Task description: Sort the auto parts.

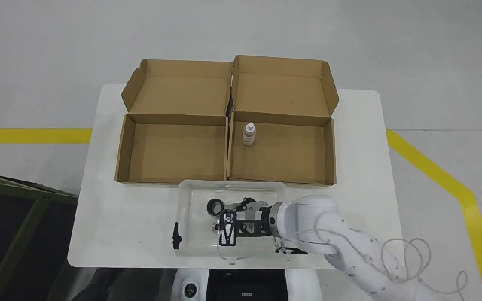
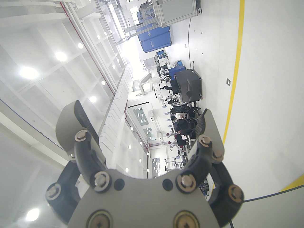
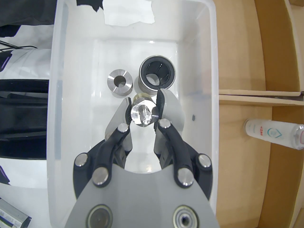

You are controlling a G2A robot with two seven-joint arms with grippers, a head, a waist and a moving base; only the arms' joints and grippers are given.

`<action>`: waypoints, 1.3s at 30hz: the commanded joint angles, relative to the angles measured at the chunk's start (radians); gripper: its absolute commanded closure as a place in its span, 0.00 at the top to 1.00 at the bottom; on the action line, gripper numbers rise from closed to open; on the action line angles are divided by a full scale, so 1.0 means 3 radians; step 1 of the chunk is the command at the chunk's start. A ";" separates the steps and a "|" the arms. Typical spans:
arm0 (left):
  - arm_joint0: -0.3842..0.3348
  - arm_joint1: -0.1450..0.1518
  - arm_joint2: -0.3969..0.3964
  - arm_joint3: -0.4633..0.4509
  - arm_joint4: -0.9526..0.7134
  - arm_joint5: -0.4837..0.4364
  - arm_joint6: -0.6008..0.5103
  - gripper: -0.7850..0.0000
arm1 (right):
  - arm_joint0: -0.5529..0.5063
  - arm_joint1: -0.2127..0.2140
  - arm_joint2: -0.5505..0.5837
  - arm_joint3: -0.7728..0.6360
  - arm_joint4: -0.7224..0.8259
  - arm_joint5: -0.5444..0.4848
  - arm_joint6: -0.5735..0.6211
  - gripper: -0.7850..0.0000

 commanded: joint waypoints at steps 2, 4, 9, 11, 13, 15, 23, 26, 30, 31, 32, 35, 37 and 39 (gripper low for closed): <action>0.0000 0.0000 0.0000 0.0000 0.0000 0.0000 0.0000 1.00 | 0.0017 -0.0005 0.0010 -0.0047 -0.0030 0.0025 -0.0095 0.00; 0.0000 0.0000 0.0000 0.0000 0.0000 0.0000 0.0000 1.00 | 0.0023 -0.0006 0.0025 -0.0067 -0.0055 0.0044 -0.0156 0.00; 0.0000 0.0000 0.0000 0.0000 0.0000 0.0000 0.0000 1.00 | 0.0025 -0.0007 0.0070 -0.0115 -0.0129 0.0094 -0.0311 0.00; 0.0000 0.0000 0.0000 0.0000 0.0000 0.0000 0.0000 1.00 | 0.0021 -0.0007 0.0105 -0.0144 -0.0167 0.0146 -0.0391 0.00; 0.0000 0.0000 0.0000 0.0000 0.0000 0.0000 0.0000 1.00 | 0.0010 -0.0005 0.0152 -0.0182 -0.0214 0.0208 -0.0483 0.00; 0.0000 0.0000 0.0000 0.0000 0.0000 0.0000 0.0000 1.00 | -0.0008 0.0001 0.0210 -0.0210 -0.0262 0.0250 -0.0573 0.00; 0.0000 0.0000 0.0000 0.0000 0.0000 0.0000 0.0000 1.00 | -0.0114 0.0050 0.0571 -0.0327 -0.0345 0.0327 -0.0780 0.00; 0.0000 0.0000 0.0000 0.0000 0.0000 0.0000 0.0000 1.00 | -0.0162 0.0066 0.0698 -0.0370 -0.0335 0.0355 -0.0836 0.00; 0.0000 0.0000 0.0000 0.0000 0.0000 0.0000 0.0000 1.00 | -0.0203 0.0079 0.0814 -0.0394 -0.0326 0.0365 -0.0905 0.00; 0.0000 0.0000 0.0000 0.0000 0.0000 0.0000 0.0000 1.00 | -0.0207 0.0081 0.0838 -0.0390 -0.0321 0.0363 -0.0921 0.00; 0.0000 0.0000 0.0000 0.0000 0.0000 0.0000 0.0000 1.00 | -0.0209 0.0083 0.0859 -0.0386 -0.0314 0.0360 -0.0934 0.00; 0.0000 0.0000 0.0000 0.0000 0.0000 0.0000 0.0000 1.00 | -0.0213 0.0086 0.0913 -0.0371 -0.0296 0.0366 -0.0977 0.00; 0.0000 0.0000 0.0000 0.0000 0.0000 0.0000 0.0000 1.00 | -0.0211 0.0087 0.0947 -0.0353 -0.0298 0.0383 -0.1006 0.00; 0.0000 0.0000 0.0000 0.0000 0.0000 0.0000 0.0000 1.00 | -0.0210 0.0088 0.0972 -0.0332 -0.0312 0.0388 -0.1019 0.00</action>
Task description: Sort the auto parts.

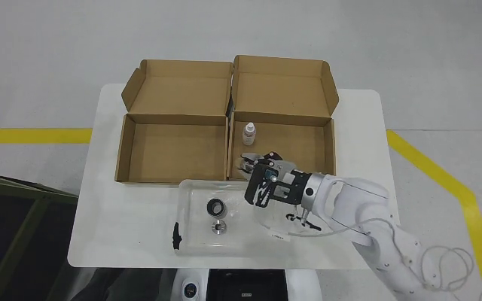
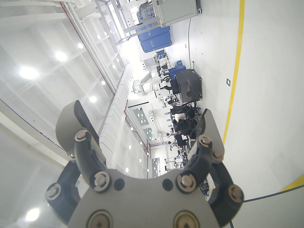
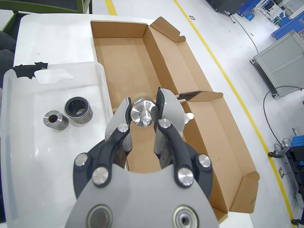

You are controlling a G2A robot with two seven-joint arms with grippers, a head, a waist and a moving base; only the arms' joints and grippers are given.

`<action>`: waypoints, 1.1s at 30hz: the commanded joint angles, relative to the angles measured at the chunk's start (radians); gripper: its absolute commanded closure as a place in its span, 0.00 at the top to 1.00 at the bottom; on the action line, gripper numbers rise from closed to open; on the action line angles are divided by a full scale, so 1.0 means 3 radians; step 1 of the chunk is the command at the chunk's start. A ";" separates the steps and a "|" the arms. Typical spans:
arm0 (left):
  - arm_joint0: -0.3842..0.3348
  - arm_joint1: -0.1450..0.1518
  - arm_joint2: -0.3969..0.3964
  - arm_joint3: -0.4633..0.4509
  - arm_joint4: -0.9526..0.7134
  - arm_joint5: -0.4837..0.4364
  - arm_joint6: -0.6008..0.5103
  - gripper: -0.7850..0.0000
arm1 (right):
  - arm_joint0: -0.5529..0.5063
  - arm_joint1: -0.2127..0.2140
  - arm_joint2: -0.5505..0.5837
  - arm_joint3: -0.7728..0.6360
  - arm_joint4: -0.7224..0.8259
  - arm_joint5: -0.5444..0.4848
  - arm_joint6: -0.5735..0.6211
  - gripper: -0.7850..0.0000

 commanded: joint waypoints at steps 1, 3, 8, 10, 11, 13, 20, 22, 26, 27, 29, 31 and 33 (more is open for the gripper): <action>0.0000 0.0000 0.0000 0.0000 0.0000 0.0000 0.0000 1.00 | 0.0005 0.0002 0.0026 0.0027 -0.0016 0.0000 -0.0004 0.00; 0.0000 0.0000 0.0000 0.0000 0.0000 0.0000 0.0000 1.00 | 0.0020 0.0002 0.0049 0.0066 -0.0016 -0.0004 0.0002 0.00; 0.0000 0.0000 0.0000 0.0000 0.0000 0.0000 0.0000 1.00 | 0.0094 -0.0002 0.0102 0.0202 0.0032 0.0003 0.0023 0.00; 0.0000 0.0000 0.0000 0.0000 0.0000 0.0000 0.0000 1.00 | 0.0135 -0.0006 0.0107 0.0277 0.0066 -0.0002 0.0050 0.00; 0.0000 0.0000 0.0000 0.0000 0.0000 0.0000 0.0000 1.00 | 0.0162 -0.0008 0.0105 0.0324 0.0090 -0.0014 0.0078 0.00; 0.0000 0.0000 0.0000 0.0000 0.0000 0.0000 0.0000 1.00 | 0.0237 -0.0013 0.0094 0.0426 0.0135 -0.0050 0.0208 0.00; 0.0000 0.0000 0.0000 0.0000 0.0000 0.0000 0.0000 1.00 | 0.0531 -0.0049 0.0034 0.0797 0.0455 -0.0055 0.0514 0.00; 0.0000 0.0000 0.0000 0.0000 0.0000 0.0000 0.0000 1.00 | 0.0621 -0.0063 -0.0009 0.0931 0.0514 -0.0062 0.0567 0.00; 0.0000 0.0000 0.0000 0.0000 0.0000 0.0000 0.0000 1.00 | 0.0772 -0.0089 -0.0083 0.1158 0.0635 -0.0034 0.0724 0.00; 0.0000 0.0000 0.0000 0.0000 0.0000 0.0000 0.0000 1.00 | 0.0804 -0.0095 -0.0105 0.1205 0.0672 -0.0039 0.0773 0.00; 0.0000 0.0000 0.0000 0.0000 0.0000 0.0000 0.0000 1.00 | 0.0871 -0.0107 -0.0137 0.1301 0.0735 -0.0039 0.0832 0.00; 0.0000 0.0000 0.0000 0.0000 0.0000 0.0000 0.0000 1.00 | 0.0932 -0.0118 -0.0175 0.1400 0.0778 -0.0057 0.0864 0.00; 0.0000 0.0000 0.0000 0.0000 0.0000 0.0000 0.0000 1.00 | 0.0996 -0.0131 -0.0218 0.1509 0.0791 -0.0052 0.0883 0.00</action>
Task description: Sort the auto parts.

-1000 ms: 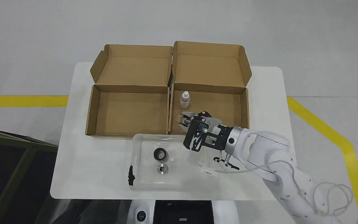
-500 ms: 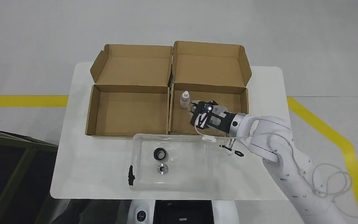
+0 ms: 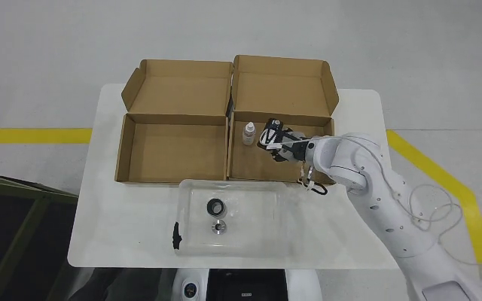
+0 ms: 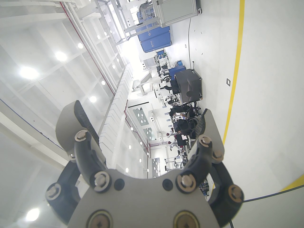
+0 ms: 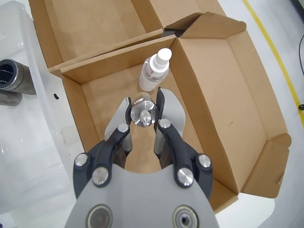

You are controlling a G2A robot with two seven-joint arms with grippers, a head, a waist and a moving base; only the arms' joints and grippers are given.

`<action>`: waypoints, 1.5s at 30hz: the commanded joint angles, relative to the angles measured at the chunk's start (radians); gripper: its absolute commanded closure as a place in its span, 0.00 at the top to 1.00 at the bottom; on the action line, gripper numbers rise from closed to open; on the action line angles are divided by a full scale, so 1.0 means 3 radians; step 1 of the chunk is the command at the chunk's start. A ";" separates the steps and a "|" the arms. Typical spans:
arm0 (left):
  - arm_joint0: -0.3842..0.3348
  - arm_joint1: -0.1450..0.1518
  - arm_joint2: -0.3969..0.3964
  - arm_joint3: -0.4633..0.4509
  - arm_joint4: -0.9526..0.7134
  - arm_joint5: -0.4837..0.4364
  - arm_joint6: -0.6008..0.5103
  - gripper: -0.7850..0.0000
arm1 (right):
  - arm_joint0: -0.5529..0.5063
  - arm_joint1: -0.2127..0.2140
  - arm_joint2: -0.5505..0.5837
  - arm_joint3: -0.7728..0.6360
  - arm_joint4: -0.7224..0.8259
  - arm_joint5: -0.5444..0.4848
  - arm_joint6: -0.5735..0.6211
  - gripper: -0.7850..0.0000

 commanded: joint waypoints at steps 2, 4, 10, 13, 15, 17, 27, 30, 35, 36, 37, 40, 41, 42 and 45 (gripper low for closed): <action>0.0000 0.0000 0.0000 0.0000 0.0000 0.0000 0.0000 1.00 | 0.0105 -0.0022 -0.0064 0.0179 0.0024 0.0006 0.0006 0.00; 0.0000 0.0000 0.0000 0.0000 0.0000 0.0000 0.0000 1.00 | 0.0165 -0.0039 -0.0106 0.0274 0.0048 0.0006 -0.0016 0.00; 0.0000 0.0000 0.0000 0.0000 0.0000 0.0000 0.0000 1.00 | 0.0326 -0.0085 -0.0238 0.0586 0.0085 0.0006 0.0003 0.00; 0.0000 0.0000 0.0000 0.0000 0.0000 0.0000 0.0000 1.00 | 0.0408 -0.0110 -0.0302 0.0733 0.0088 0.0002 0.0014 0.00; 0.0000 0.0000 0.0000 0.0000 0.0000 0.0000 0.0000 1.00 | 0.0451 -0.0127 -0.0347 0.0823 0.0093 0.0001 0.0010 0.00; 0.0000 0.0000 0.0000 0.0000 0.0000 0.0000 0.0000 1.00 | 0.0493 -0.0145 -0.0396 0.0905 0.0090 0.0000 -0.0005 0.00; 0.0000 0.0000 0.0000 0.0000 0.0000 0.0000 0.0000 1.00 | 0.0640 -0.0229 -0.0586 0.1205 0.0047 0.0068 -0.0065 0.06; 0.0000 0.0000 0.0000 0.0000 0.0000 0.0000 0.0000 1.00 | 0.0665 -0.0249 -0.0623 0.1274 0.0033 0.0085 -0.0076 0.14; 0.0000 0.0000 0.0000 0.0000 0.0000 0.0000 0.0000 1.00 | 0.0683 -0.0274 -0.0664 0.1353 0.0013 0.0102 -0.0111 0.30; 0.0000 0.0000 0.0000 0.0000 0.0000 0.0000 0.0000 1.00 | 0.0683 -0.0278 -0.0671 0.1361 0.0009 0.0108 -0.0117 0.33; 0.0000 0.0000 0.0000 0.0000 0.0000 0.0000 0.0000 1.00 | 0.0682 -0.0283 -0.0677 0.1369 0.0003 0.0117 -0.0125 0.36; 0.0000 0.0000 0.0000 0.0000 0.0000 0.0000 0.0000 1.00 | 0.0676 -0.0293 -0.0692 0.1384 -0.0007 0.0130 -0.0142 0.42; 0.0000 0.0000 0.0000 0.0000 0.0000 0.0000 0.0000 1.00 | 0.0671 -0.0296 -0.0696 0.1377 -0.0009 0.0130 -0.0143 0.43; 0.0000 0.0000 0.0000 0.0000 0.0000 0.0000 0.0000 1.00 | 0.0667 -0.0298 -0.0695 0.1364 -0.0005 0.0130 -0.0141 0.44; 0.0000 0.0000 0.0000 0.0000 0.0000 0.0000 0.0000 1.00 | 0.0647 -0.0287 -0.0651 0.1260 -0.0024 0.0135 -0.0135 0.46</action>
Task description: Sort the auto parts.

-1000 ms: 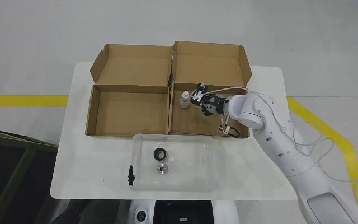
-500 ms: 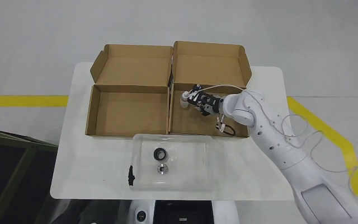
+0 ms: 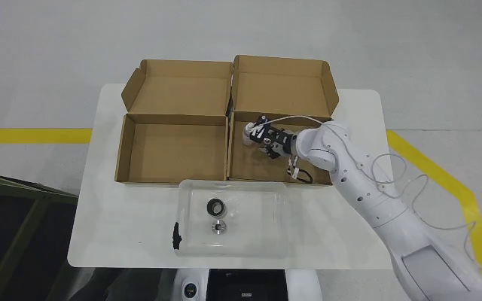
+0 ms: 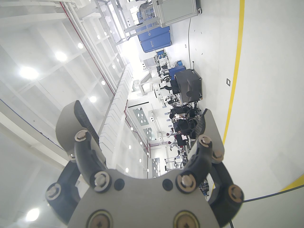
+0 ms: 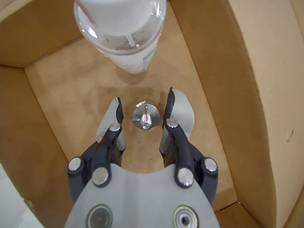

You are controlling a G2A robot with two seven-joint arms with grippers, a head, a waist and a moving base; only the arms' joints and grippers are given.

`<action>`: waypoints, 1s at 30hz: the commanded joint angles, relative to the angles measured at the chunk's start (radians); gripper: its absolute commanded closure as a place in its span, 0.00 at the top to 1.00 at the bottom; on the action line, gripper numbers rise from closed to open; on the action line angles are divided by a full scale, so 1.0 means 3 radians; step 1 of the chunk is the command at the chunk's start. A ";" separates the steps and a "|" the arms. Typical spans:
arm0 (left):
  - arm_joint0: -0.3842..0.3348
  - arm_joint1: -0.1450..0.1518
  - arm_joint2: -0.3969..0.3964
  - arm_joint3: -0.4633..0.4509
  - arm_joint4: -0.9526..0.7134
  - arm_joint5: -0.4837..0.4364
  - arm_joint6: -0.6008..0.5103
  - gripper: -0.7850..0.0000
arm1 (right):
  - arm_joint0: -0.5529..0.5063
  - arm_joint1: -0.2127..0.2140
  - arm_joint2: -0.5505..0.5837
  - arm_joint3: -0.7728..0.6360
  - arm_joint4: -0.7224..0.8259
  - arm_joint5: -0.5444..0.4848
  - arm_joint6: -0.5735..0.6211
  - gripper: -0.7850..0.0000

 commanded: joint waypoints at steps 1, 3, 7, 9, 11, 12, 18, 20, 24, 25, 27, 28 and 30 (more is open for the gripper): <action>0.0000 0.0000 0.0000 0.0000 0.0000 0.0000 0.0000 1.00 | -0.0032 0.0017 0.0053 -0.0098 -0.0021 0.0009 0.0011 0.47; 0.0000 0.0000 0.0000 0.0000 0.0000 0.0000 0.0000 1.00 | -0.0089 0.0045 0.0125 -0.0231 -0.0046 0.0002 0.0043 0.47; 0.0000 0.0000 0.0000 0.0000 0.0000 0.0000 0.0000 1.00 | -0.0252 0.0113 0.0309 -0.0566 -0.0067 -0.0041 0.0103 0.64; 0.0000 0.0000 0.0000 0.0000 0.0000 0.0000 0.0000 1.00 | -0.0356 0.0146 0.0403 -0.0753 -0.0063 -0.0054 0.0090 0.62; 0.0000 0.0000 0.0000 0.0000 0.0000 0.0000 0.0000 1.00 | -0.0476 0.0176 0.0485 -0.0953 -0.0086 -0.0047 0.0089 0.62; 0.0000 0.0000 0.0000 0.0000 0.0000 0.0000 0.0000 1.00 | -0.0536 0.0191 0.0528 -0.1056 -0.0095 -0.0037 0.0085 0.64; 0.0000 0.0000 0.0000 0.0000 0.0000 0.0000 0.0000 1.00 | -0.0911 0.0260 0.0700 -0.1606 -0.0141 -0.0040 0.0028 0.67; 0.0000 0.0000 0.0000 0.0000 0.0000 0.0000 0.0000 1.00 | -0.1021 0.0276 0.0714 -0.1755 -0.0161 -0.0086 0.0017 0.67; 0.0000 0.0000 0.0000 0.0000 0.0000 0.0000 0.0000 1.00 | -0.1217 0.0298 0.0724 -0.1994 -0.0189 -0.0118 -0.0067 0.62; 0.0000 0.0000 0.0000 0.0000 0.0000 0.0000 0.0000 1.00 | -0.1257 0.0301 0.0707 -0.2037 -0.0212 -0.0138 -0.0080 0.60; 0.0000 0.0000 0.0000 0.0000 0.0000 0.0000 0.0000 1.00 | -0.1325 0.0304 0.0672 -0.2099 -0.0236 -0.0158 -0.0124 0.60; 0.0000 0.0000 0.0000 0.0000 0.0000 0.0000 0.0000 1.00 | -0.1352 0.0305 0.0649 -0.2128 -0.0250 -0.0172 -0.0142 0.60; 0.0000 0.0000 0.0000 0.0000 0.0000 0.0000 0.0000 1.00 | -0.1387 0.0305 0.0598 -0.2181 -0.0301 -0.0201 -0.0159 0.65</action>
